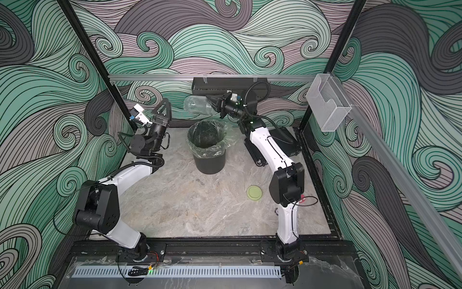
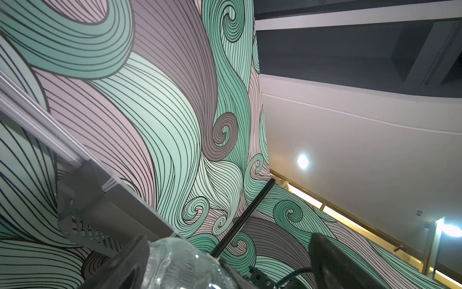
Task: Empty expired oatmeal from jars
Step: Place the jar at the center of the board.
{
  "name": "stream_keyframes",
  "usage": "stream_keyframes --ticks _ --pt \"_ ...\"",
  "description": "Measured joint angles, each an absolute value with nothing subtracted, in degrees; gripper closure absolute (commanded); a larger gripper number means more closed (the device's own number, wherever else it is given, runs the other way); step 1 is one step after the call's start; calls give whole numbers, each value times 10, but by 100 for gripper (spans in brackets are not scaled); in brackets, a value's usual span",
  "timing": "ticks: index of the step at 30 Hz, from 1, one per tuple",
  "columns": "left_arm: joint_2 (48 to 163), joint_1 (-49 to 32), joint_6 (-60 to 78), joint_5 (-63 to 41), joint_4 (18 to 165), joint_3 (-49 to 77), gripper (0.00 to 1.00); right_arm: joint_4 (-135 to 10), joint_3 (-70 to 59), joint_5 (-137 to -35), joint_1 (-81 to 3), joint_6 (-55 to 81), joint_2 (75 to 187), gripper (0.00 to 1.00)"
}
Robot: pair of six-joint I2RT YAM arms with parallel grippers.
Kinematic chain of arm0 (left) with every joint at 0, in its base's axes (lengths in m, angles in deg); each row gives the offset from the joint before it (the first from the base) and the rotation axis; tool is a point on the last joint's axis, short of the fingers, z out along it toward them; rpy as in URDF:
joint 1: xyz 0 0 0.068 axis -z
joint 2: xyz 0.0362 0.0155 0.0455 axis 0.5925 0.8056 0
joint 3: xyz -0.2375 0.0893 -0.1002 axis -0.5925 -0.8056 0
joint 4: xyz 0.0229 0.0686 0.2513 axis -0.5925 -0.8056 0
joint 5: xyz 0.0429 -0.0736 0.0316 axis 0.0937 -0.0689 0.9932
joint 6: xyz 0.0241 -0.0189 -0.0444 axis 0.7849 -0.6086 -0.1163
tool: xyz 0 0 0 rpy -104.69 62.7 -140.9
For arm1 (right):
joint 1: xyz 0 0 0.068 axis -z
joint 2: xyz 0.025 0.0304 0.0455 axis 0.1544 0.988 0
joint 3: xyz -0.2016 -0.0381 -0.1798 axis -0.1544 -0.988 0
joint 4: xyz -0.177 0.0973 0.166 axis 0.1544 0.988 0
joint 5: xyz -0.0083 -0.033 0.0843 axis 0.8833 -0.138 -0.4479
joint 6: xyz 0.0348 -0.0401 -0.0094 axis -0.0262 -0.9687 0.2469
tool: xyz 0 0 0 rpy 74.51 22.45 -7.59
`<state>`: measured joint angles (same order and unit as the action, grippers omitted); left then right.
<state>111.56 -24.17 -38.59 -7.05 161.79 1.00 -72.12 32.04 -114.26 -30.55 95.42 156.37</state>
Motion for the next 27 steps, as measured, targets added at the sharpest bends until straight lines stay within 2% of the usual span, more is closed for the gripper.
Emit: stream_keyframes --ticks 6,13,20,27 --pt "1001 -245 -304 -104 1472 -38 1 -587 273 -1140 -279 832 1473 100" --pt "920 -246 -178 -158 1202 4 1 -394 283 -1122 -269 649 1361 100" --pt "897 -239 -27 -186 895 119 1 -107 358 -996 -269 409 1309 100" --pt "857 -215 81 -215 731 124 1 95 352 -871 -269 258 1257 100"
